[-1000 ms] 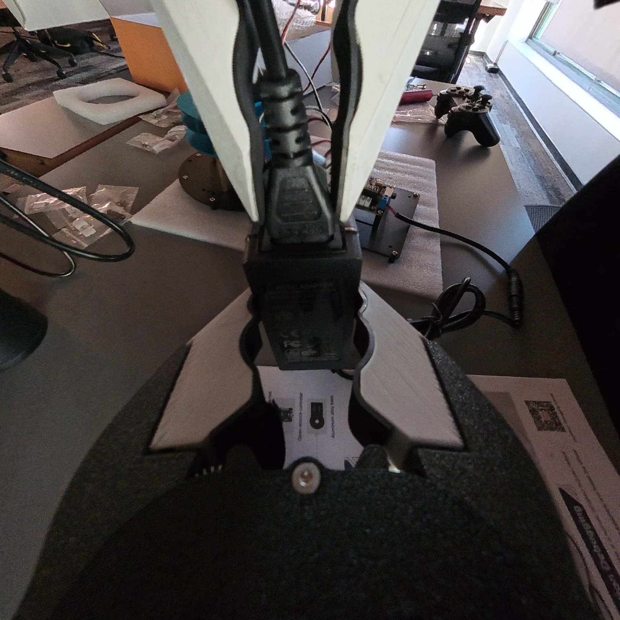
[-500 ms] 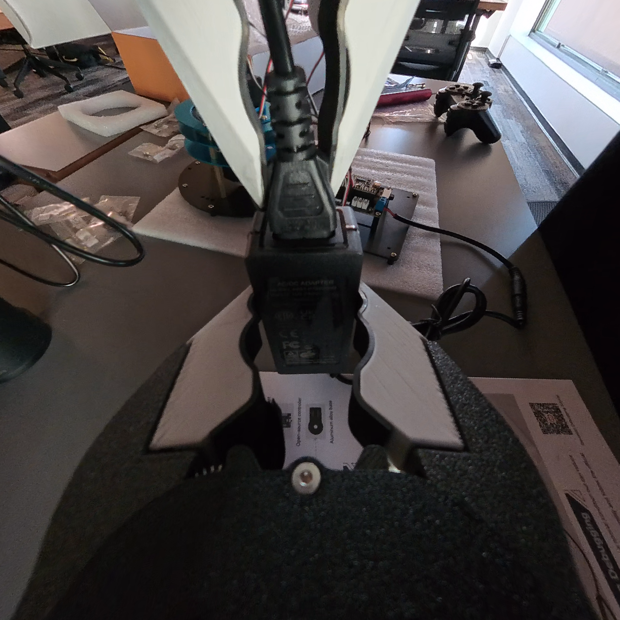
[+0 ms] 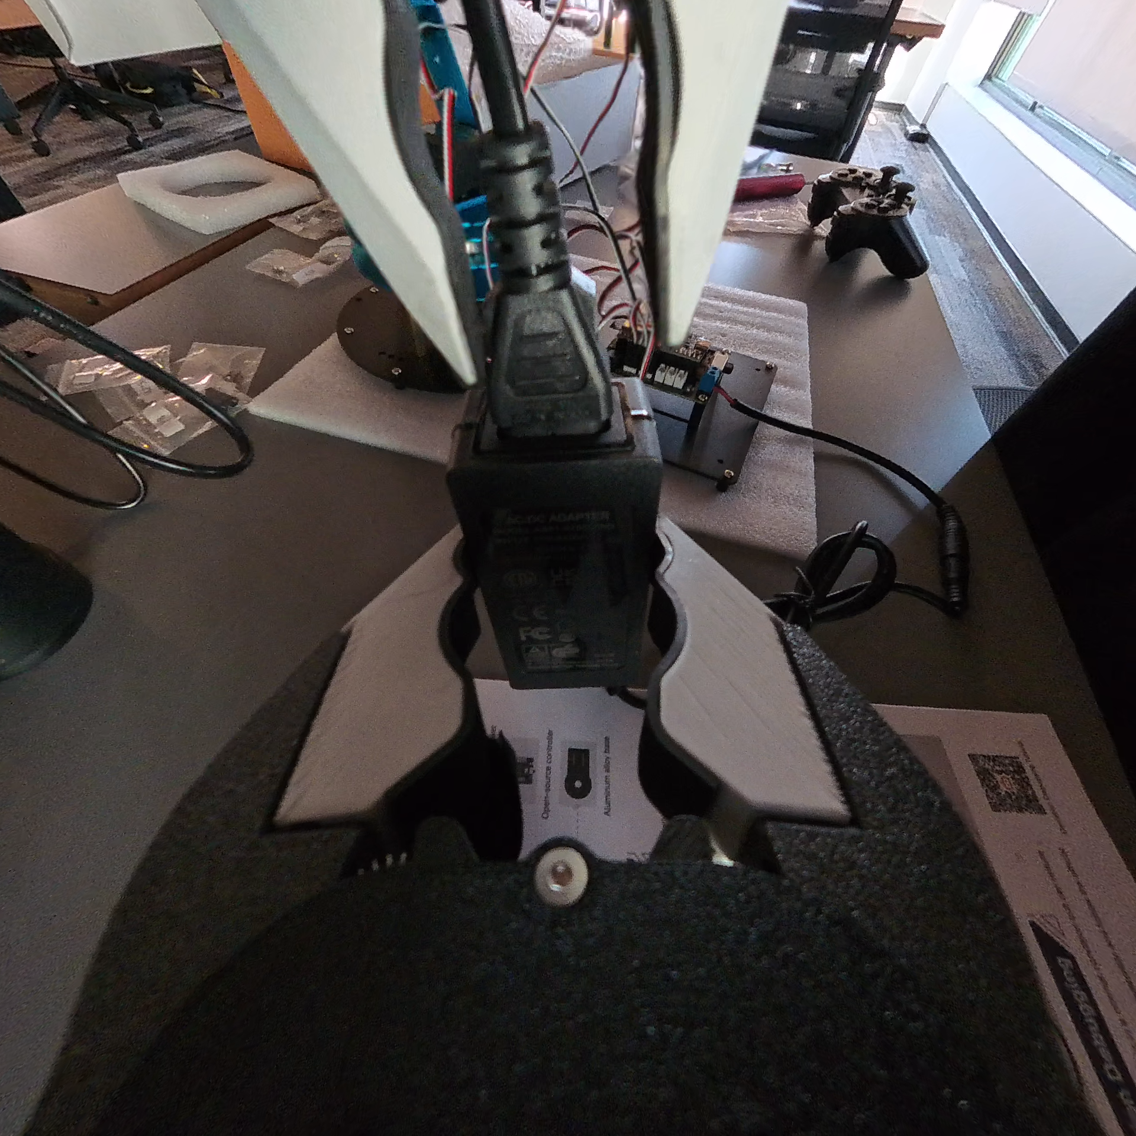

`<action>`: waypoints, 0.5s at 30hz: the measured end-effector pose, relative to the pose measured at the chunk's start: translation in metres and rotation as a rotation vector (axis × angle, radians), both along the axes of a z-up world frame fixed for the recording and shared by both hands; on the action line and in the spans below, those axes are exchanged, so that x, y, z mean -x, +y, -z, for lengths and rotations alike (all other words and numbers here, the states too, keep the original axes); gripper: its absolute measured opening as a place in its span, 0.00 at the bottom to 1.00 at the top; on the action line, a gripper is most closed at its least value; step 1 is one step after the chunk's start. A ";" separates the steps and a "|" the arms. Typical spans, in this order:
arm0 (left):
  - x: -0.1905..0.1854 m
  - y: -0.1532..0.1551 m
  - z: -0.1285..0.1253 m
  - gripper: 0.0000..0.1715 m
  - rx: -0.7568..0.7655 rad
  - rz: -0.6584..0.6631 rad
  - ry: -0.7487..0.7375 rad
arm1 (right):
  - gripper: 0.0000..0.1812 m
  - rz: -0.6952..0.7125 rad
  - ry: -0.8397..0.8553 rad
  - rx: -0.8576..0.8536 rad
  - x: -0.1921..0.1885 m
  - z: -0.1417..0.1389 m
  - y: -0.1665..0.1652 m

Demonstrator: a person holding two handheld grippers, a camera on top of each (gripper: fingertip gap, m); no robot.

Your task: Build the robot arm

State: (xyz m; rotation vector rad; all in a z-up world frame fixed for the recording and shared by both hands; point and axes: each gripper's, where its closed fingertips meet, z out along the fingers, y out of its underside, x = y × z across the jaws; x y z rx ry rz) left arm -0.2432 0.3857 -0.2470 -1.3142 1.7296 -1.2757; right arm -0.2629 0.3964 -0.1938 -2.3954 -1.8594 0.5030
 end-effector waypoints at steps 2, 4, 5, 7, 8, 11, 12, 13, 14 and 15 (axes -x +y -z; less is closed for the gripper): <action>-0.001 0.000 0.000 0.31 -0.001 -0.003 0.000 | 0.14 0.009 -0.023 -0.021 -0.004 0.005 0.002; -0.001 -0.001 0.000 0.31 -0.001 0.000 -0.001 | 0.12 0.008 -0.024 -0.032 -0.003 0.006 0.001; -0.001 -0.001 0.000 0.31 -0.006 -0.002 0.000 | 0.14 -0.006 -0.028 -0.052 -0.003 0.006 0.000; -0.002 -0.002 0.001 0.31 -0.002 -0.006 0.006 | 0.13 0.010 -0.041 -0.064 -0.005 0.007 0.000; -0.004 -0.001 0.002 0.31 0.004 -0.014 0.012 | 0.13 0.018 -0.055 -0.073 -0.008 0.008 0.000; -0.007 0.000 0.003 0.31 0.028 -0.025 0.028 | 0.13 0.031 -0.079 -0.103 -0.013 0.012 0.003; -0.008 0.000 0.004 0.31 0.031 -0.026 0.030 | 0.13 0.041 -0.063 -0.097 -0.014 0.013 0.003; -0.007 0.000 0.004 0.31 0.037 -0.025 0.031 | 0.13 0.047 -0.045 -0.103 -0.013 0.013 0.004; -0.007 0.000 0.004 0.31 0.038 -0.022 0.030 | 0.13 0.048 -0.032 -0.109 -0.012 0.013 0.004; -0.007 0.000 0.004 0.31 0.034 -0.021 0.029 | 0.13 0.046 -0.034 -0.114 -0.012 0.012 0.004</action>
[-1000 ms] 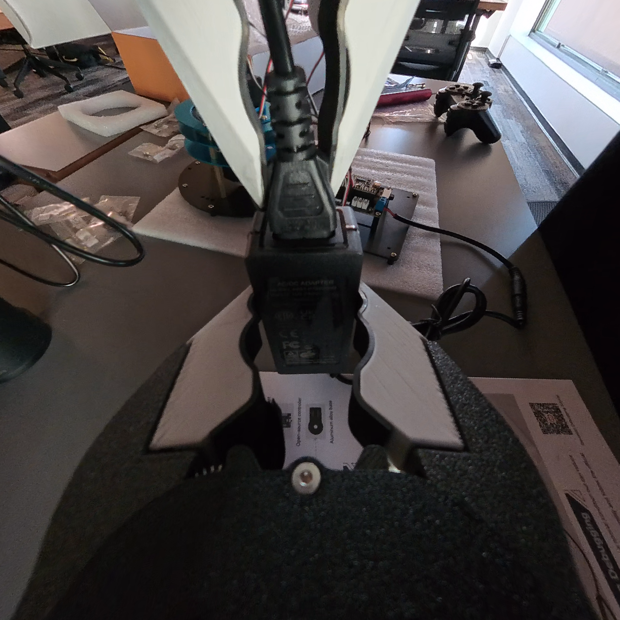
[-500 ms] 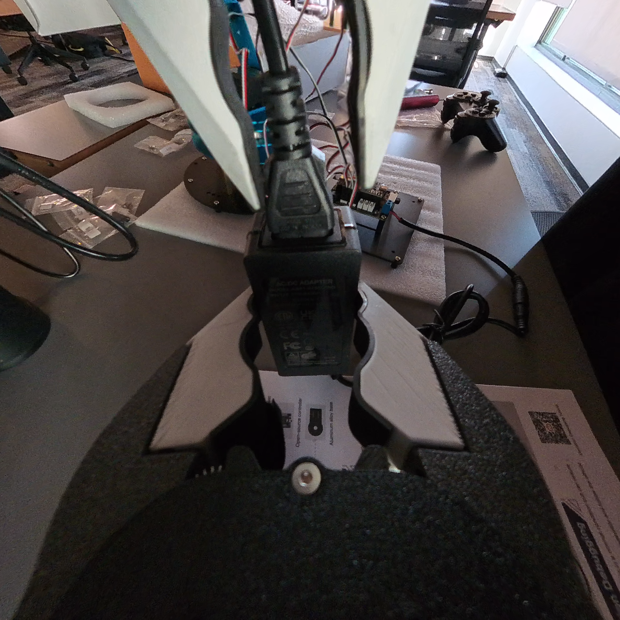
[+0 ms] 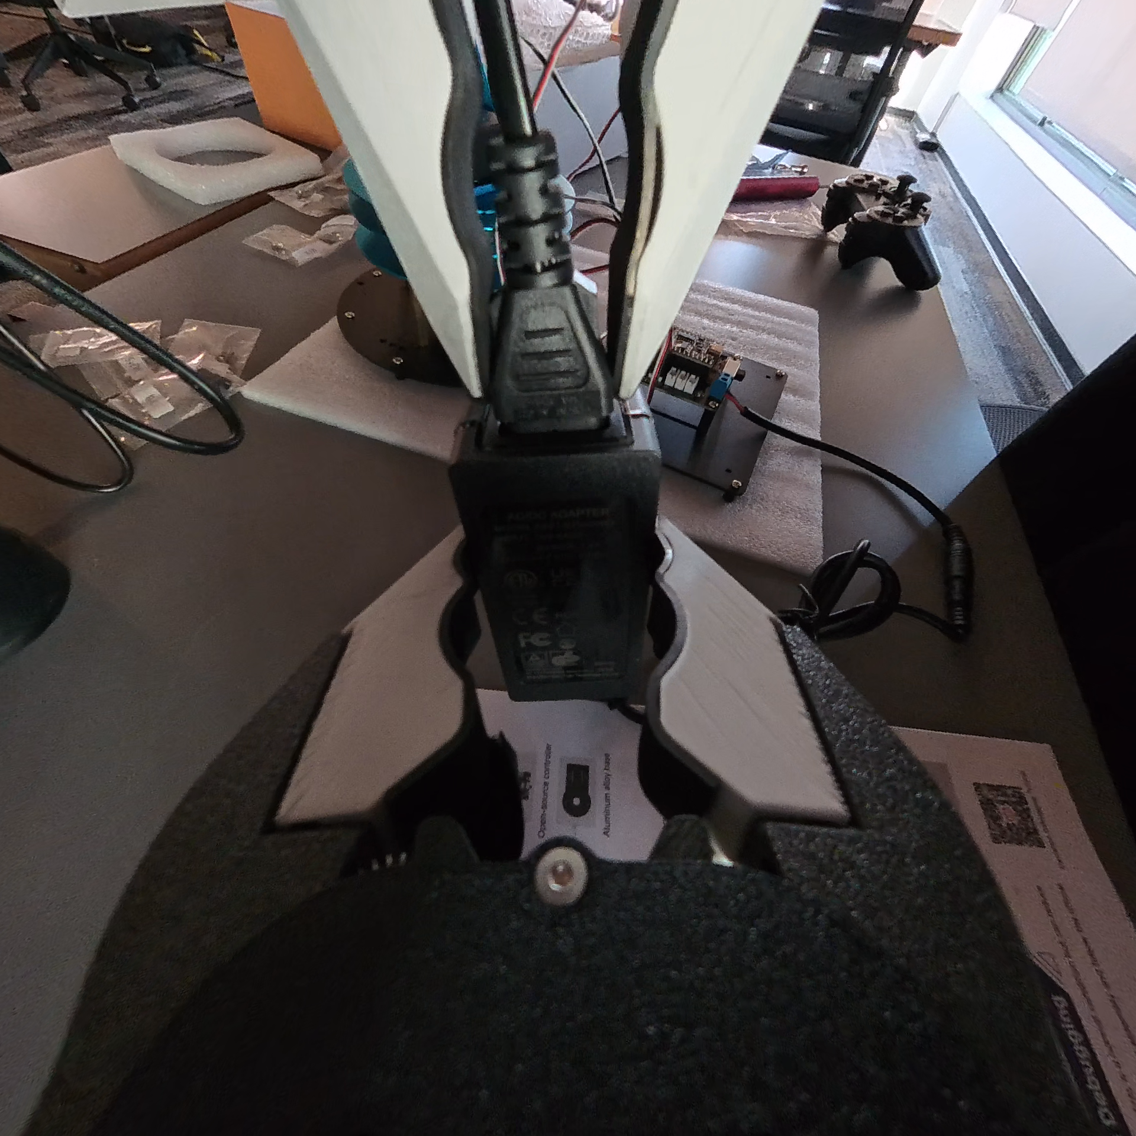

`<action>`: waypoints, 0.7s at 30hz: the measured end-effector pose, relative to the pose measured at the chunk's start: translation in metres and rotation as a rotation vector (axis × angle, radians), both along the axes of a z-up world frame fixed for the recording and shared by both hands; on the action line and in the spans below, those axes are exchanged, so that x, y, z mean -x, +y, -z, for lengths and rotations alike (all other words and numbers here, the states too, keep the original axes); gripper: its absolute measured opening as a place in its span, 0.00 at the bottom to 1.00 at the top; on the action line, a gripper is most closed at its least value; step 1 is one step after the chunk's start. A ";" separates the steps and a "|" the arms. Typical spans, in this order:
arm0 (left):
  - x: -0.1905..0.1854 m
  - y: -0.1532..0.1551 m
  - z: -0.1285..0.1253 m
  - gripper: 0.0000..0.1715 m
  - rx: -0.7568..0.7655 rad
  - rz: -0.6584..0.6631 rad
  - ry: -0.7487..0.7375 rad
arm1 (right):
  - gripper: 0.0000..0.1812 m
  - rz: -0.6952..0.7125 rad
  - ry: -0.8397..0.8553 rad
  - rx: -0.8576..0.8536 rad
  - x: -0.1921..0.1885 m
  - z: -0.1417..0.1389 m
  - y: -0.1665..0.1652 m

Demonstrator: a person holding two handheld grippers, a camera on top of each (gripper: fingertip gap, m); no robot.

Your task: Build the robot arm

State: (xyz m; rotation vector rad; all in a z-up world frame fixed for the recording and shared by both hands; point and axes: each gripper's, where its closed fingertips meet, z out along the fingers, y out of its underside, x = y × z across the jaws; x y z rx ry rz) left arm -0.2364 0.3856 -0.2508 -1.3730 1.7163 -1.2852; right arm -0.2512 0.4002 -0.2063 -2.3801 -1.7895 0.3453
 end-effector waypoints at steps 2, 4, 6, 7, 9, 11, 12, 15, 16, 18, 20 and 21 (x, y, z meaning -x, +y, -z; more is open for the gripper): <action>0.000 0.001 0.000 0.31 0.010 -0.002 0.006 | 0.13 0.031 0.015 -0.005 0.001 0.000 0.002; 0.000 0.003 0.000 0.31 0.032 -0.002 0.011 | 0.15 0.061 0.035 -0.028 0.001 0.001 0.006; 0.000 0.002 -0.002 0.31 0.029 -0.004 0.002 | 0.15 0.061 0.050 -0.080 0.000 -0.002 0.006; 0.000 0.001 -0.003 0.30 0.028 -0.011 0.003 | 0.18 0.094 0.059 -0.131 -0.003 -0.006 0.009; 0.001 0.001 -0.004 0.30 0.033 -0.030 0.023 | 0.27 0.183 0.131 -0.264 -0.011 -0.027 0.011; 0.003 0.003 -0.009 0.30 0.058 -0.066 0.064 | 0.26 0.286 0.206 -0.376 -0.024 -0.051 -0.001; 0.004 0.004 -0.012 0.31 0.077 -0.080 0.107 | 0.24 0.323 0.251 -0.425 -0.029 -0.061 -0.013; 0.012 0.016 -0.019 0.30 0.060 -0.129 0.330 | 0.14 0.424 0.392 -0.489 -0.043 -0.071 -0.061; 0.016 0.026 -0.019 0.30 0.031 -0.161 0.434 | 0.13 0.464 0.443 -0.490 -0.047 -0.070 -0.077; 0.021 0.050 -0.012 0.31 -0.053 -0.208 0.648 | 0.13 0.543 0.565 -0.436 -0.051 -0.061 -0.106; 0.024 0.071 0.002 0.30 -0.141 -0.220 0.861 | 0.14 0.587 0.680 -0.356 -0.051 -0.047 -0.131; 0.022 0.078 0.010 0.31 -0.158 -0.223 0.941 | 0.14 0.597 0.719 -0.328 -0.051 -0.039 -0.142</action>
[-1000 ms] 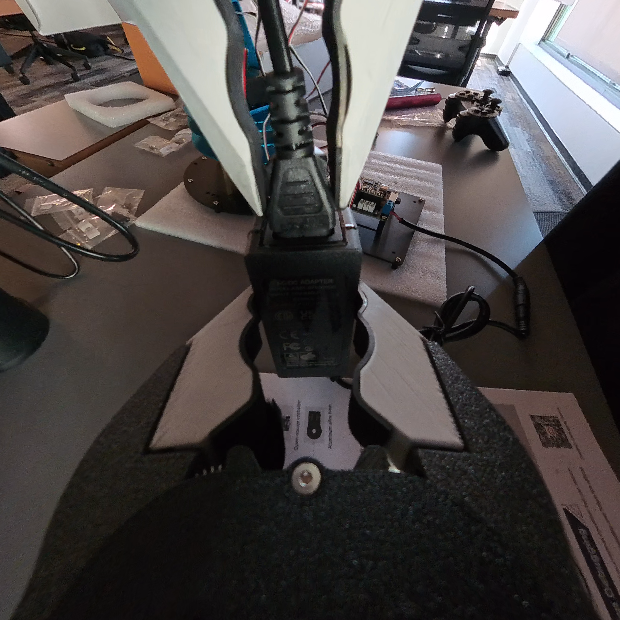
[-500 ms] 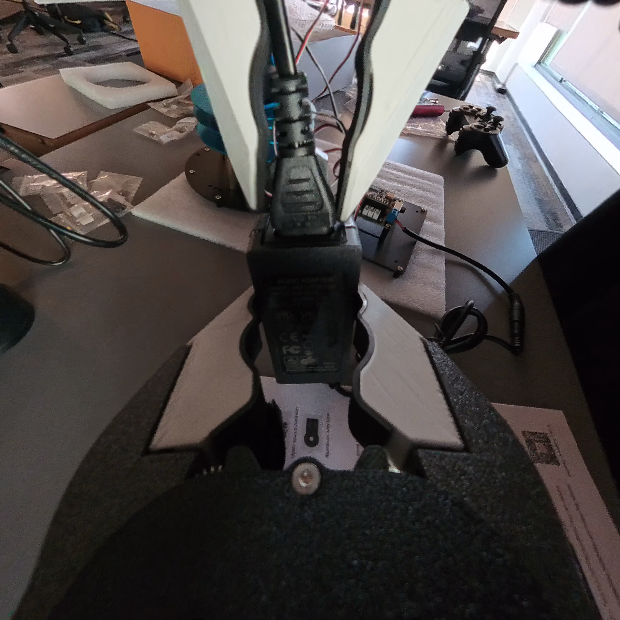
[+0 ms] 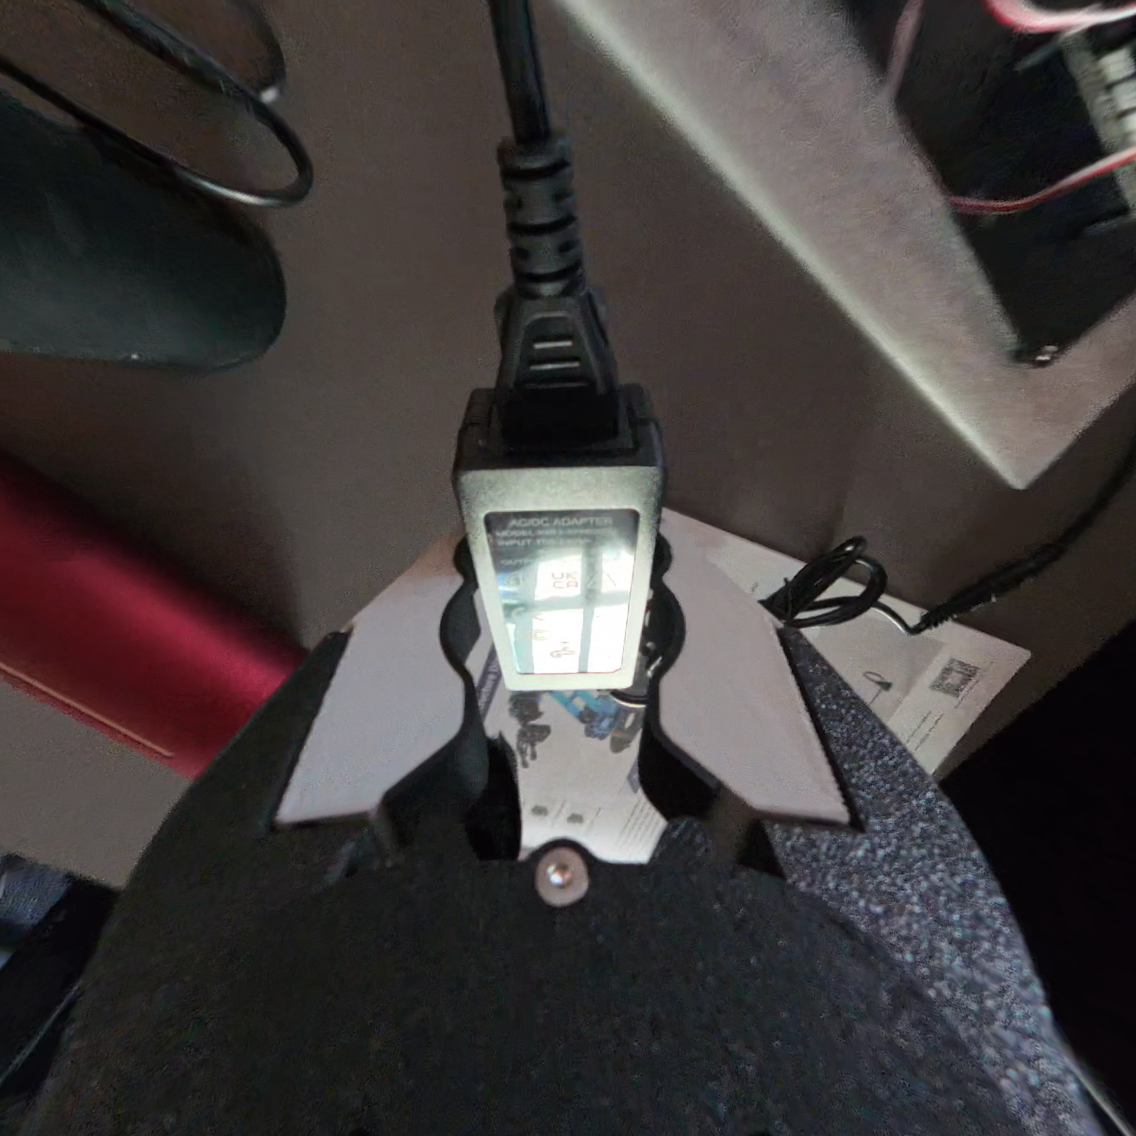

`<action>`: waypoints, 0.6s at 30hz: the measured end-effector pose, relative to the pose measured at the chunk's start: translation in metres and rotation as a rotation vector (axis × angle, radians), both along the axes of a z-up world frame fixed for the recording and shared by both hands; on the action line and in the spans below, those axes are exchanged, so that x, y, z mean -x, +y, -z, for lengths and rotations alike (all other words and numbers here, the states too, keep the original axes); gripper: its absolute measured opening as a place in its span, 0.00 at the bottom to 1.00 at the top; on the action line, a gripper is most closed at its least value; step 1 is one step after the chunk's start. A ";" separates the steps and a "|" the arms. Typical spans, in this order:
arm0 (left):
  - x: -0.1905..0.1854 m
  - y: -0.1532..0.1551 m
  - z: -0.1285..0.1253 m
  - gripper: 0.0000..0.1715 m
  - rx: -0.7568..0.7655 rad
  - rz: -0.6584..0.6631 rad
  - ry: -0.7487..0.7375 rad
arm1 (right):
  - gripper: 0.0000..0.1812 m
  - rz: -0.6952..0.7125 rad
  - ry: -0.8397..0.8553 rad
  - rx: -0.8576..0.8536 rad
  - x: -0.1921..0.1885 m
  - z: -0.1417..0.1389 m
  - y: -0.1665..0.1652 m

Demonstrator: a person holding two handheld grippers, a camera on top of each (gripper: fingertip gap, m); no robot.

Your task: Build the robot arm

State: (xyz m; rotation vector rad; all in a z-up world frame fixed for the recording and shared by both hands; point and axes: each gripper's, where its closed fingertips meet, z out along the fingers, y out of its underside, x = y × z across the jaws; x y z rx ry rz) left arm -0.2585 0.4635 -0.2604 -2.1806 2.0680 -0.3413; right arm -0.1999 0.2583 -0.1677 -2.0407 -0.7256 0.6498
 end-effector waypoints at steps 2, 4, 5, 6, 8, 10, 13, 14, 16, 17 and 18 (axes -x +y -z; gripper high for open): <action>-0.012 0.009 0.011 0.31 0.007 -0.020 0.105 | 0.14 0.002 0.037 0.016 -0.003 0.018 -0.017; -0.025 0.021 0.017 0.31 0.002 -0.042 0.182 | 0.13 0.012 0.051 0.008 -0.007 0.030 -0.032; -0.029 0.026 0.021 0.31 0.012 -0.050 0.229 | 0.13 0.016 0.070 -0.002 -0.009 0.033 -0.038; -0.031 0.028 0.026 0.31 0.033 -0.059 0.275 | 0.13 0.026 0.096 -0.013 -0.012 0.033 -0.043; -0.035 0.029 0.039 0.31 0.049 -0.067 0.342 | 0.14 0.070 0.149 -0.040 -0.021 0.033 -0.048; -0.037 0.027 0.052 0.31 0.027 -0.049 0.376 | 0.15 0.165 0.141 -0.084 -0.039 0.039 -0.047; -0.038 0.026 0.056 0.31 -0.023 -0.034 0.366 | 0.14 0.290 -0.019 -0.139 -0.066 0.066 -0.045; -0.038 0.026 0.056 0.31 -0.034 -0.036 0.343 | 0.14 0.317 -0.069 -0.150 -0.072 0.073 -0.046; -0.039 0.027 0.056 0.31 -0.058 -0.062 0.260 | 0.14 0.342 -0.120 -0.174 -0.078 0.079 -0.049; -0.041 0.027 0.053 0.34 -0.079 -0.092 0.196 | 0.14 0.356 -0.131 -0.179 -0.080 0.080 -0.050; -0.042 0.027 0.047 0.37 -0.103 -0.124 0.126 | 0.16 0.369 -0.138 -0.180 -0.083 0.081 -0.050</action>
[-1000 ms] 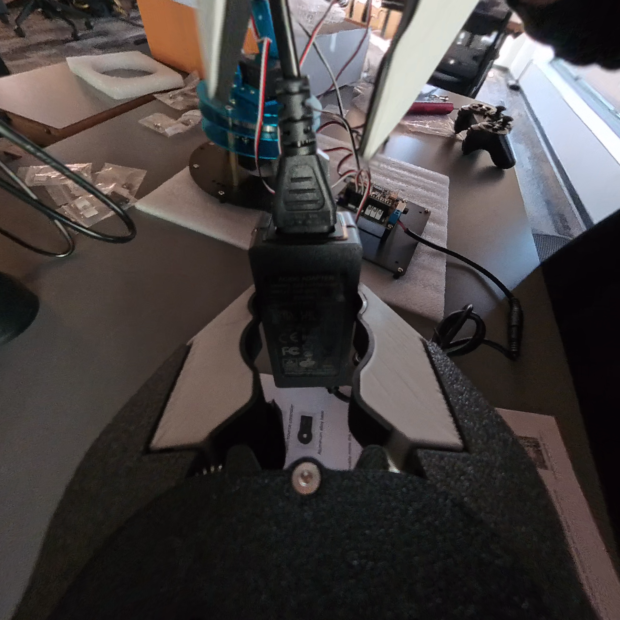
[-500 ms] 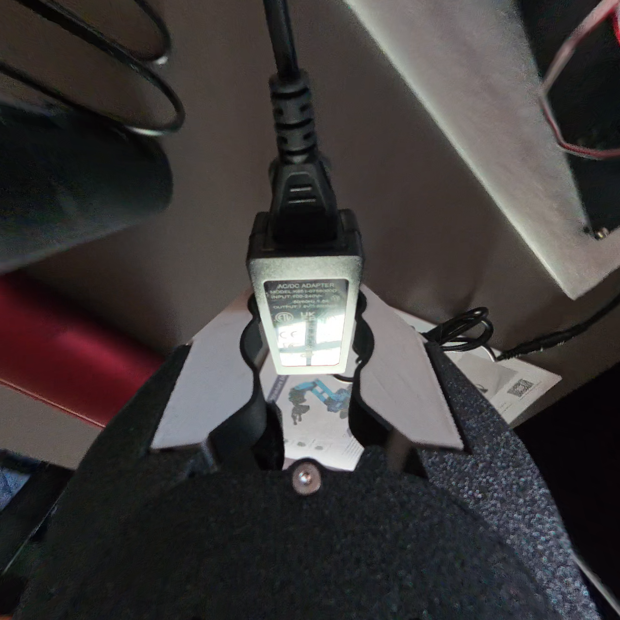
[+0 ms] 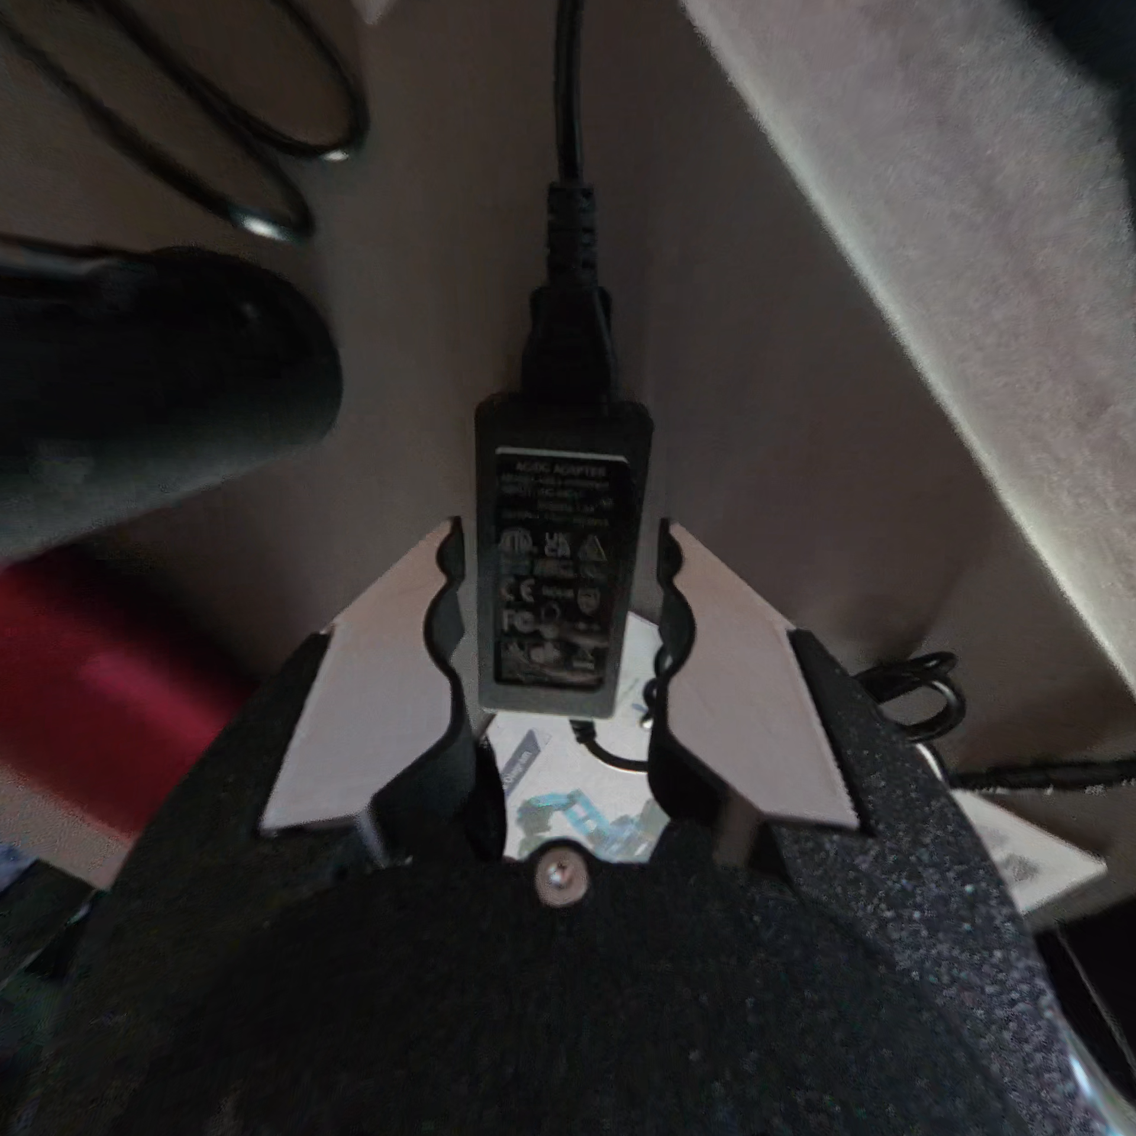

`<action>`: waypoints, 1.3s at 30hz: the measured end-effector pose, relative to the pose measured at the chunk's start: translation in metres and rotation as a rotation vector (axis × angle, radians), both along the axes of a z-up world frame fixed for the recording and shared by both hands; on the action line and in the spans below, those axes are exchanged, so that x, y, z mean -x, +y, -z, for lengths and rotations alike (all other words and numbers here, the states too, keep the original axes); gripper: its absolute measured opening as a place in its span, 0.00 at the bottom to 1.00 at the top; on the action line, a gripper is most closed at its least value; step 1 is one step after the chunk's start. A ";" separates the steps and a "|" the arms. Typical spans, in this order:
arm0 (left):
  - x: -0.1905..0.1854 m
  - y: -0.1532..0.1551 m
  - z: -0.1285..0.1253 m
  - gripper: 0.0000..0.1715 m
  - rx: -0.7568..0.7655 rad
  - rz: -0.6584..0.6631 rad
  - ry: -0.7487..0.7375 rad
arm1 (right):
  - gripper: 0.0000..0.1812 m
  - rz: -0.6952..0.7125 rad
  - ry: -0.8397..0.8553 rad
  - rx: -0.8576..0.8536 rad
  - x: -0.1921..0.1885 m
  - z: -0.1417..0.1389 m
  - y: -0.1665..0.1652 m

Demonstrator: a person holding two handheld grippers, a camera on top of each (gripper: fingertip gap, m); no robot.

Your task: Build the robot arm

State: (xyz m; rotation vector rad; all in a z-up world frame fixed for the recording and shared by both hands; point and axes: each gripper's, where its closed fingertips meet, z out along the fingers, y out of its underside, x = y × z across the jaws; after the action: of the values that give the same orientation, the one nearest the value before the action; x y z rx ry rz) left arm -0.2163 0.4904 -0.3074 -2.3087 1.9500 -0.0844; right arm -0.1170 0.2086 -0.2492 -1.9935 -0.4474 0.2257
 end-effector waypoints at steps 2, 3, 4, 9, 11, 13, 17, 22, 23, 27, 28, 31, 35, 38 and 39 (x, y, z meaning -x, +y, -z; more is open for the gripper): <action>-0.001 -0.005 -0.024 0.38 -0.112 -0.070 -0.176 | 0.18 0.018 -0.013 0.014 -0.005 0.004 0.002; -0.003 -0.015 -0.042 0.37 -0.171 -0.102 -0.298 | 0.19 0.030 -0.033 0.020 -0.008 0.006 0.003; -0.006 -0.035 -0.059 0.37 -0.193 -0.137 -0.436 | 0.19 0.041 -0.060 0.022 -0.011 0.008 0.004; -0.044 -0.186 -0.078 0.29 -0.062 -0.254 -0.968 | 0.21 0.110 -0.051 -0.015 -0.029 0.003 -0.004; -0.059 -0.213 -0.055 0.28 -0.172 -0.251 -0.919 | 0.20 0.111 0.017 -0.078 -0.029 -0.006 -0.012; -0.072 -0.222 -0.049 0.25 -0.246 -0.270 -0.917 | 0.19 0.107 0.084 -0.128 -0.027 -0.012 -0.019; -0.083 -0.224 -0.030 0.22 -0.251 -0.321 -0.853 | 0.20 0.042 0.200 -0.147 -0.018 -0.016 -0.032; -0.084 -0.222 -0.028 0.22 -0.203 -0.327 -0.837 | 0.20 -0.016 0.273 -0.173 -0.011 -0.024 -0.046; -0.084 -0.222 -0.028 0.22 -0.207 -0.320 -0.835 | 0.20 -0.024 0.275 -0.171 -0.009 -0.024 -0.048; -0.083 -0.223 -0.027 0.21 -0.224 -0.277 -0.828 | 0.20 -0.037 0.271 -0.167 -0.007 -0.022 -0.050; -0.082 -0.223 -0.027 0.20 -0.220 -0.270 -0.828 | 0.20 -0.038 0.270 -0.163 -0.007 -0.021 -0.049; -0.082 -0.223 -0.027 0.20 -0.201 -0.266 -0.842 | 0.20 -0.042 0.272 -0.146 -0.006 -0.019 -0.048; -0.083 -0.225 -0.027 0.13 -0.190 -0.263 -0.850 | 0.20 -0.039 0.262 -0.133 -0.005 -0.016 -0.046; -0.082 -0.226 -0.027 0.14 -0.212 -0.254 -0.845 | 0.20 -0.034 0.257 -0.119 -0.006 -0.013 -0.045; -0.081 -0.227 -0.028 0.13 -0.199 -0.266 -0.851 | 0.20 -0.018 0.248 -0.119 -0.008 -0.013 -0.044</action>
State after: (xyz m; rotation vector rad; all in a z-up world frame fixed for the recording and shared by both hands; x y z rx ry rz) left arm -0.1351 0.2639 -0.2791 -1.9015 1.1621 -0.6822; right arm -0.1086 0.1648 -0.2363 -1.8171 -0.3116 0.4418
